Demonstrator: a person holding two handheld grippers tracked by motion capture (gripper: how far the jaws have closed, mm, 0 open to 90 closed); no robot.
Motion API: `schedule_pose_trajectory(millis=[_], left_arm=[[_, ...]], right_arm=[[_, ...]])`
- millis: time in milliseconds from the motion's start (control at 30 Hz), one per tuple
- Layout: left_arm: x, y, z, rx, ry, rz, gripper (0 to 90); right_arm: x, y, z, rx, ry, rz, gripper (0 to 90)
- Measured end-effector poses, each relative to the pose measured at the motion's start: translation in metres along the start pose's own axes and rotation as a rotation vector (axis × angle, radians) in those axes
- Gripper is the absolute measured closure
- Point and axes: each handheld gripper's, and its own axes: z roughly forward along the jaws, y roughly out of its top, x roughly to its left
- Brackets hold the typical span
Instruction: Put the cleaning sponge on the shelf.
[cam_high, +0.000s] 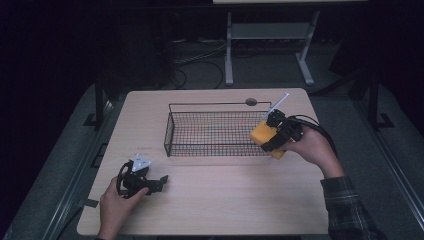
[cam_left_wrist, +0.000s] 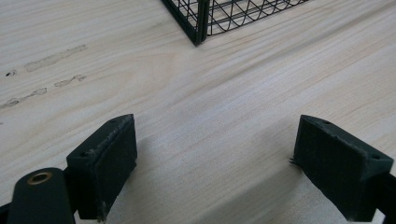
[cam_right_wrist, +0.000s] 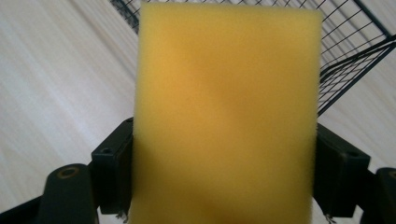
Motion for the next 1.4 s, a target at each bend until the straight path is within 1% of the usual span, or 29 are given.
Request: schedule_pose_trajectory(millis=[200, 300, 467, 567, 733, 900, 967, 1200, 1400], left_arm=[[0.0, 0.0, 0.0, 0.001, 0.001, 0.001, 12.6], [0.0, 0.0, 0.0, 0.001, 0.001, 0.001, 12.6], [0.0, 0.0, 0.0, 0.001, 0.001, 0.001, 12.6], [0.0, 0.0, 0.0, 0.001, 0.001, 0.001, 12.6], [0.0, 0.0, 0.0, 0.001, 0.001, 0.001, 12.6], [0.0, 0.0, 0.0, 0.001, 0.001, 0.001, 12.6], [0.0, 0.0, 0.0, 0.0, 0.001, 0.001, 12.6], [0.0, 0.0, 0.0, 0.001, 0.001, 0.001, 12.6], [0.0, 0.0, 0.0, 0.001, 0.001, 0.002, 12.6]], right_arm=[[-0.01, 0.012, 0.006, 0.006, -0.008, 0.009, 22.3], [-0.014, 0.017, 0.01, 0.0, 0.0, 0.015, 22.3], [-0.02, 0.026, 0.017, 0.002, 0.001, 0.024, 22.3], [-0.023, 0.03, 0.019, 0.001, -0.006, 0.021, 22.3], [-0.028, 0.04, 0.023, -0.005, -0.005, 0.034, 22.3], [-0.033, 0.048, 0.031, -0.001, -0.003, 0.038, 22.3], [-0.035, 0.05, 0.034, 0.006, -0.002, 0.039, 22.3], [-0.039, 0.059, 0.047, 0.0, 0.004, 0.044, 22.3], [-0.043, 0.061, 0.056, 0.004, 0.006, 0.042, 22.3]])
